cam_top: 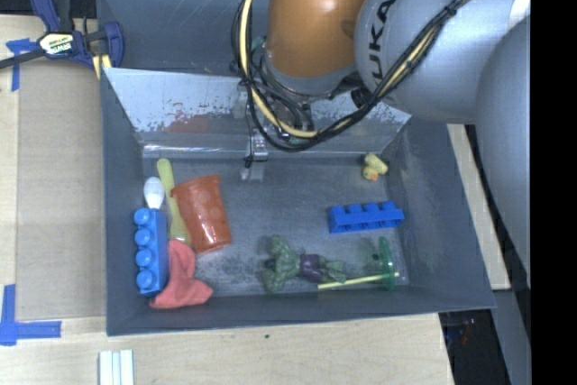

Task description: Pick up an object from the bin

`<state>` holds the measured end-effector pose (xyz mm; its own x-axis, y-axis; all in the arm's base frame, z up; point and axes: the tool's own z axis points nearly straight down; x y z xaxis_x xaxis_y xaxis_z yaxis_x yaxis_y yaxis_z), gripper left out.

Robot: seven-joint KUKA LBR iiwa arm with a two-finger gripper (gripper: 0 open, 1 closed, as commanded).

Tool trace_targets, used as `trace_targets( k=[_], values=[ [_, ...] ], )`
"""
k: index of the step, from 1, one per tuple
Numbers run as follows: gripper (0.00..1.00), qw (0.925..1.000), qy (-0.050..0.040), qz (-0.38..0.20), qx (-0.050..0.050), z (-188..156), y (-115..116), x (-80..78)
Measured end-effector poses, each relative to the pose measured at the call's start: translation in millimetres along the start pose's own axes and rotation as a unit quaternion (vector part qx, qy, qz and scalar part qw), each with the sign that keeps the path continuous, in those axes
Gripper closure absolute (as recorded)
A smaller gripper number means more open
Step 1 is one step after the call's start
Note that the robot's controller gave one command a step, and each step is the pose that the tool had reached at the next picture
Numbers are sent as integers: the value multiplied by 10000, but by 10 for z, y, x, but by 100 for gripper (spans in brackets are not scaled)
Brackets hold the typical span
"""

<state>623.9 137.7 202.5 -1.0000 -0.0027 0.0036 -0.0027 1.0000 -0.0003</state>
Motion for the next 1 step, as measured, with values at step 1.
trace_targets(
  k=[1],
  values=[
    [0, 10000, -34, 10, -6, -49, -5, -8]
  ],
)
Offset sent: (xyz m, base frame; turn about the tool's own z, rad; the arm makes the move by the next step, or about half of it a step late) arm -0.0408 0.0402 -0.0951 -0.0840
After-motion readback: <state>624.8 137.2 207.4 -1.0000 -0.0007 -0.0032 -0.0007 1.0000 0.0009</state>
